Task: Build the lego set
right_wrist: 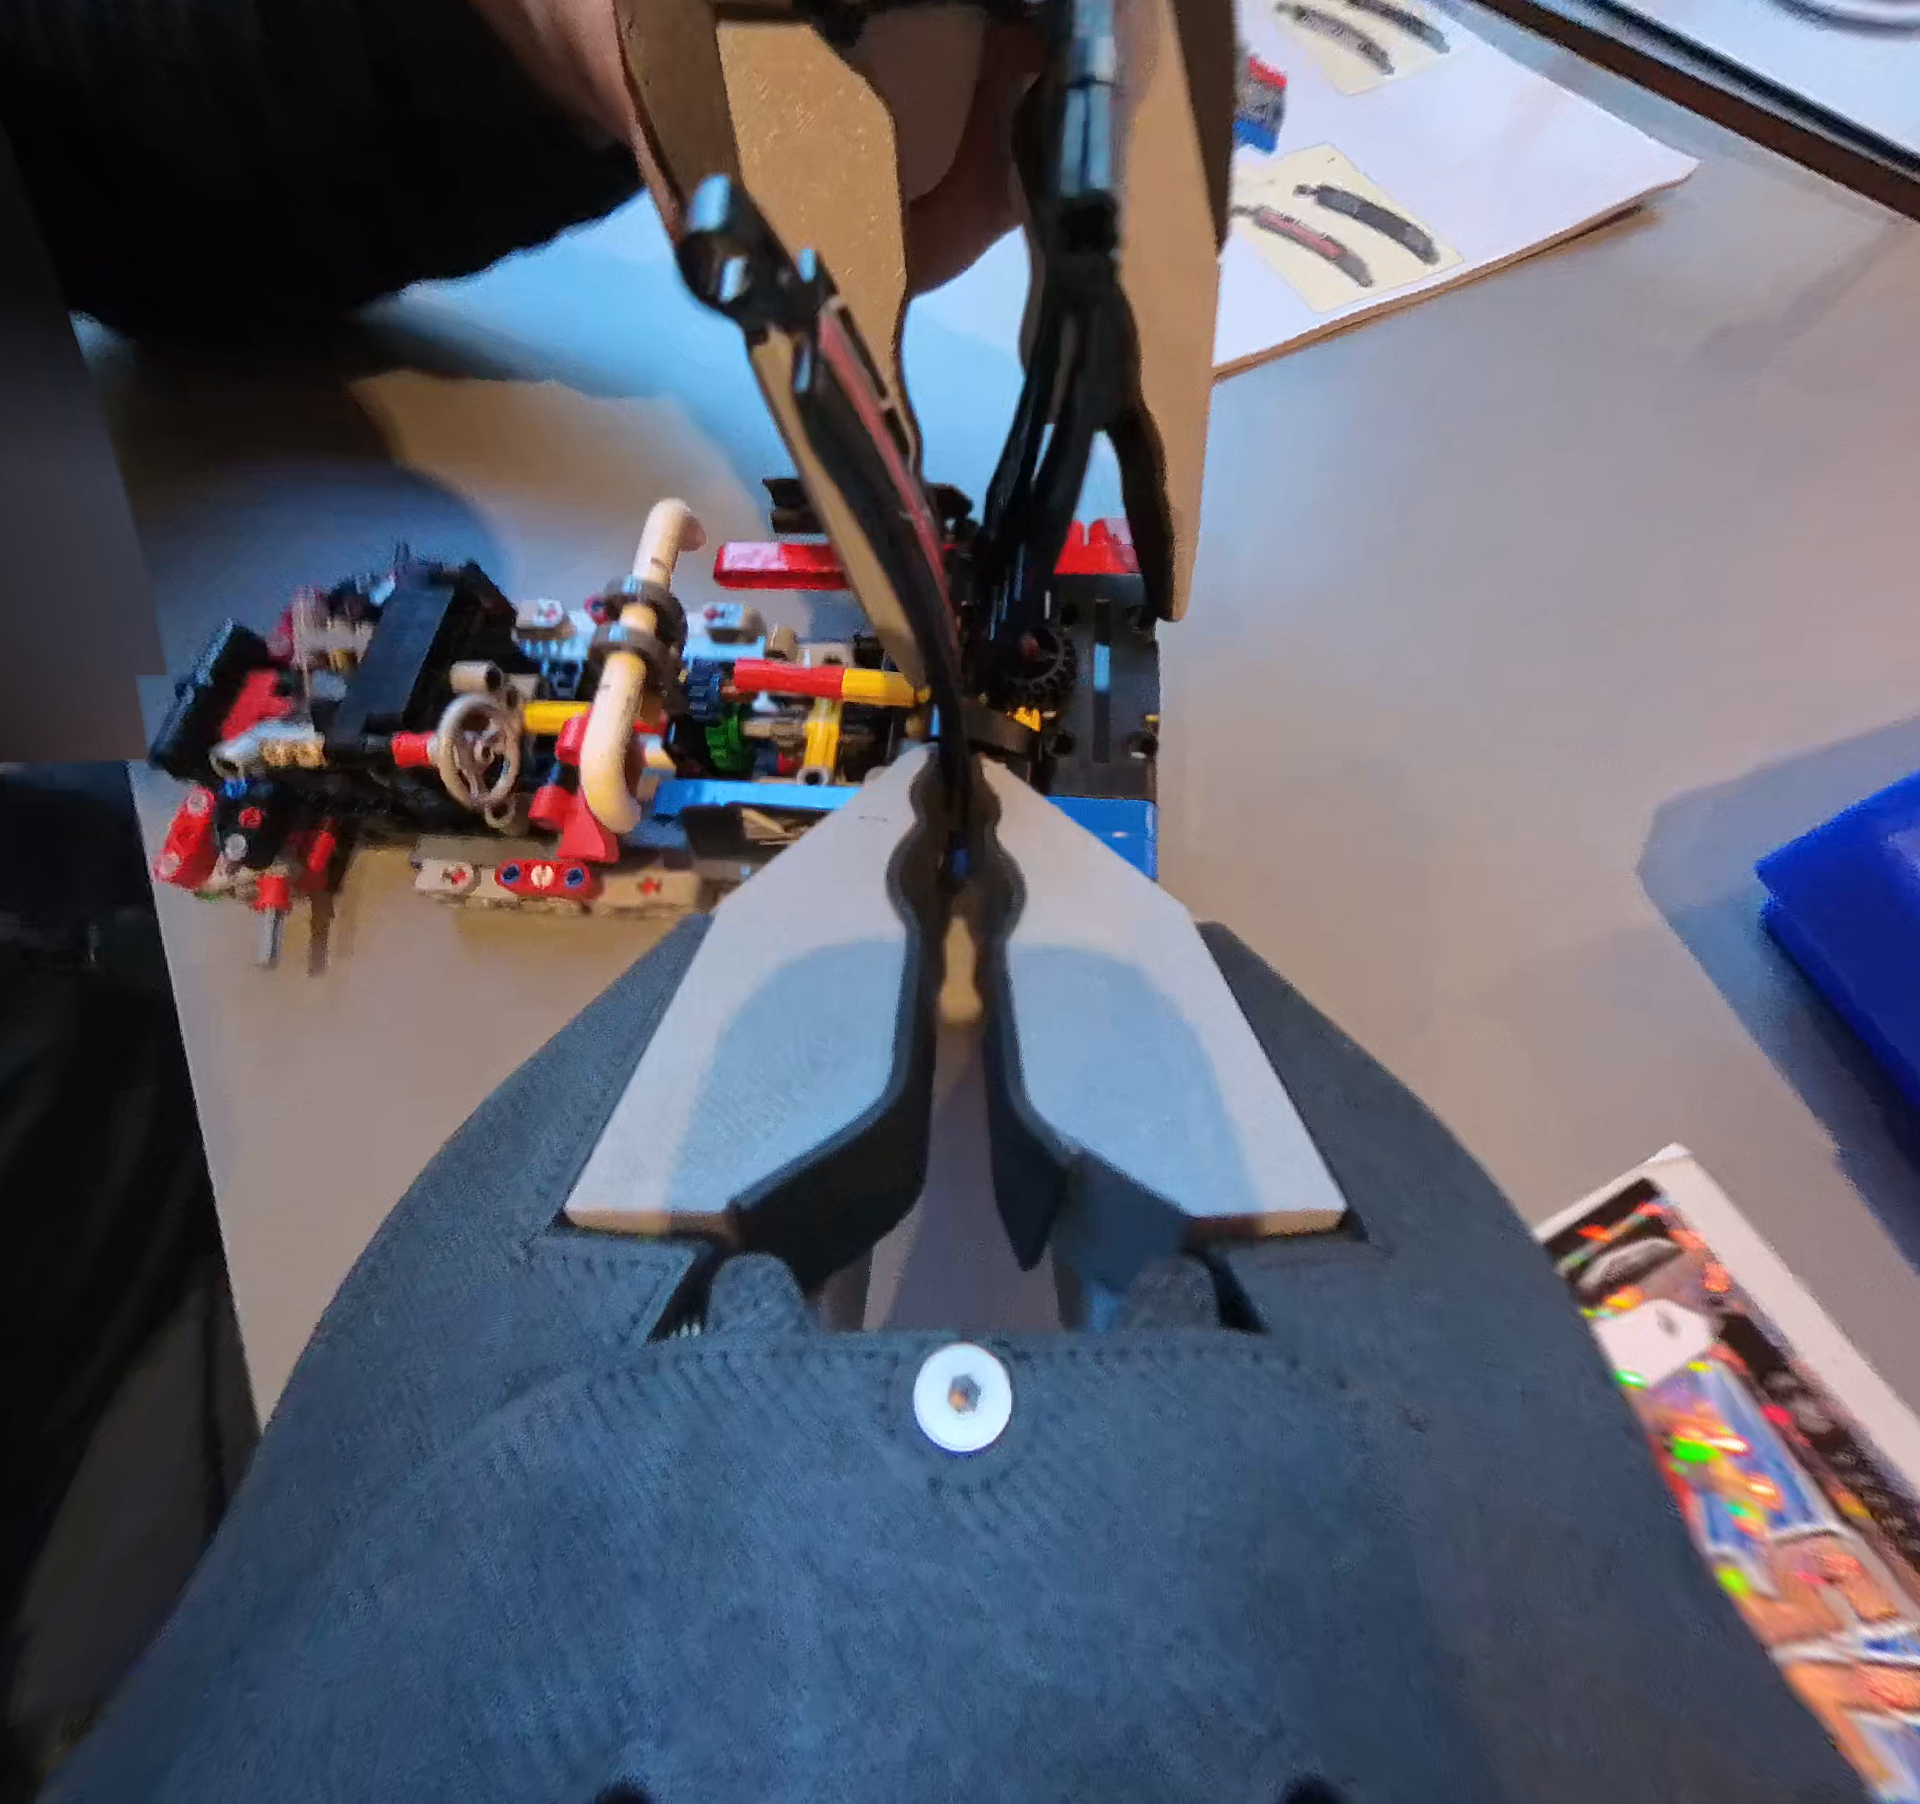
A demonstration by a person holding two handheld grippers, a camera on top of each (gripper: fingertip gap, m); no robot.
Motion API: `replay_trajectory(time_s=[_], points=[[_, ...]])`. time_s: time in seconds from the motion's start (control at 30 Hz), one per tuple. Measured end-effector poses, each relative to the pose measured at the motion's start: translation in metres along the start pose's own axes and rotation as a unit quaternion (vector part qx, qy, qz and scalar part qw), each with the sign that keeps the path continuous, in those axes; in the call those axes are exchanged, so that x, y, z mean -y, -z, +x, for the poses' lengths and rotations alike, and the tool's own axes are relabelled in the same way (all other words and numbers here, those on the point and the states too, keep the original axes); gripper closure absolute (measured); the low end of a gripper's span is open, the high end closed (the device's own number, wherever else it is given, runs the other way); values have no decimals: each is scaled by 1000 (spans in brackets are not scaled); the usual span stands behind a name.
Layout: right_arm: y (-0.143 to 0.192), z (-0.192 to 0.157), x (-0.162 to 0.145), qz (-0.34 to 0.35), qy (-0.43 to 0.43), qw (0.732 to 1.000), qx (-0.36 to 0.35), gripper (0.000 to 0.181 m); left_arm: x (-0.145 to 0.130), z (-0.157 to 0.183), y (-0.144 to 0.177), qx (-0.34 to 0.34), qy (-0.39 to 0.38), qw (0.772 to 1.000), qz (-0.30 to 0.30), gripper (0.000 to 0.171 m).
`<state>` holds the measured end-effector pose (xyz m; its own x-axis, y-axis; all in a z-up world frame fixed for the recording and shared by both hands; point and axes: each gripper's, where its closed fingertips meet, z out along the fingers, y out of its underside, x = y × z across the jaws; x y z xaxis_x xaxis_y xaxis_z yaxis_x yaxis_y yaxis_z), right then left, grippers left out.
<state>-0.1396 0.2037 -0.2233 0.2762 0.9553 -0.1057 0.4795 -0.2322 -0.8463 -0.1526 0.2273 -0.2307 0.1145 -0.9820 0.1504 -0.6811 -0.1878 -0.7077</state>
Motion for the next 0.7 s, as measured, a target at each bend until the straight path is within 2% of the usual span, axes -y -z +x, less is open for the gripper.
replay_trajectory(time_s=[0.1,0.2,0.7], points=[[1,-1,-1,36,-27,999,-6,181,0,0,0,1,3,1000,0,121],[2,-2,-1,29,-8,999,-18,181,0,1,-1,-1,3,1000,1,121],[3,-5,-7,-151,82,983,67,180,0,1,-1,-1,7,1000,2,121]])
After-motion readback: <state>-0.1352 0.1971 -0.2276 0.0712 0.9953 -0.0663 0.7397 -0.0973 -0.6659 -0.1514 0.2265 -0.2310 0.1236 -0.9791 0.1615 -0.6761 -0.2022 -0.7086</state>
